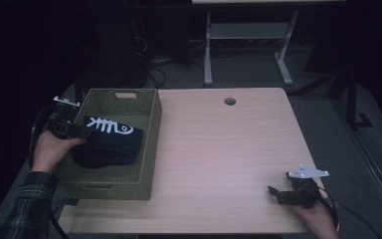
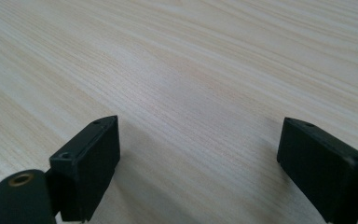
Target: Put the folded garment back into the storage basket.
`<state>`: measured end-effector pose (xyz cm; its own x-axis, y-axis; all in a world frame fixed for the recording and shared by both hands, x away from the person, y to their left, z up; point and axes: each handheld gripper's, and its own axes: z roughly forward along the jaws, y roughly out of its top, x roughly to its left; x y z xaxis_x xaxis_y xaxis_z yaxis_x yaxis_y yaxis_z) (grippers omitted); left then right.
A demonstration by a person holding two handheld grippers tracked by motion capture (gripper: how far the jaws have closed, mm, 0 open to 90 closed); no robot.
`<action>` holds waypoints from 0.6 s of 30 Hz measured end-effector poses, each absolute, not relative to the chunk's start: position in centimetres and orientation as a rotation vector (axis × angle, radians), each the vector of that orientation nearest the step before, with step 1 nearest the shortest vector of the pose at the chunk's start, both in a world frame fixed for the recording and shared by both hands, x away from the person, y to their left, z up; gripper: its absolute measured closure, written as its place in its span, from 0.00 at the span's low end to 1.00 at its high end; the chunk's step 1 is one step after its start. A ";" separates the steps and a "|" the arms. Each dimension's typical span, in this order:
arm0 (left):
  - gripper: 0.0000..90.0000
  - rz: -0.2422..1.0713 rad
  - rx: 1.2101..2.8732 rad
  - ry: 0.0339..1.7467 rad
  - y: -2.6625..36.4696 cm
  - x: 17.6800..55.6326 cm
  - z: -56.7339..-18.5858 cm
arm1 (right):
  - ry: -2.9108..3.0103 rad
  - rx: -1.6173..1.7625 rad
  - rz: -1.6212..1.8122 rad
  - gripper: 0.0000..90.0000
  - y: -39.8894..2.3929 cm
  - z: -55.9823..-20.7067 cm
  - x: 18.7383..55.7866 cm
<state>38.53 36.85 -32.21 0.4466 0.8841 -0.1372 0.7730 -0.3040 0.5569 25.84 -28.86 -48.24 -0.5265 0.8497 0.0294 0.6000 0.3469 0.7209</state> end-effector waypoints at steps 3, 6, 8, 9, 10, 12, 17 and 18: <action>0.37 0.269 2.145 1.357 35.9 38.3 -32.2 | 2.264 1.280 0.986 0.14 -28.9 -48.2 25.8; 0.32 0.271 2.143 1.332 34.9 38.2 -32.2 | 2.262 1.278 0.986 0.14 -28.9 -48.2 25.8; 0.30 0.276 2.141 1.309 34.0 38.1 -32.2 | 2.261 1.279 0.985 0.14 -28.9 -48.2 25.8; 0.29 0.276 2.143 1.298 33.6 38.1 -32.2 | 2.262 1.278 0.986 0.14 -28.9 -48.2 25.8; 0.27 0.280 2.149 1.287 33.1 38.0 -32.1 | 2.261 1.278 0.986 0.14 -28.9 -48.2 25.8; 0.25 0.281 2.151 1.258 32.0 37.9 -32.0 | 2.261 1.278 0.986 0.14 -28.9 -48.2 25.8; 0.19 0.284 2.155 1.196 29.3 37.5 -31.5 | 2.260 1.279 0.986 0.14 -28.9 -48.2 25.8; 0.18 0.283 2.157 1.178 28.6 37.4 -31.4 | 2.260 1.280 0.986 0.14 -28.9 -48.2 25.9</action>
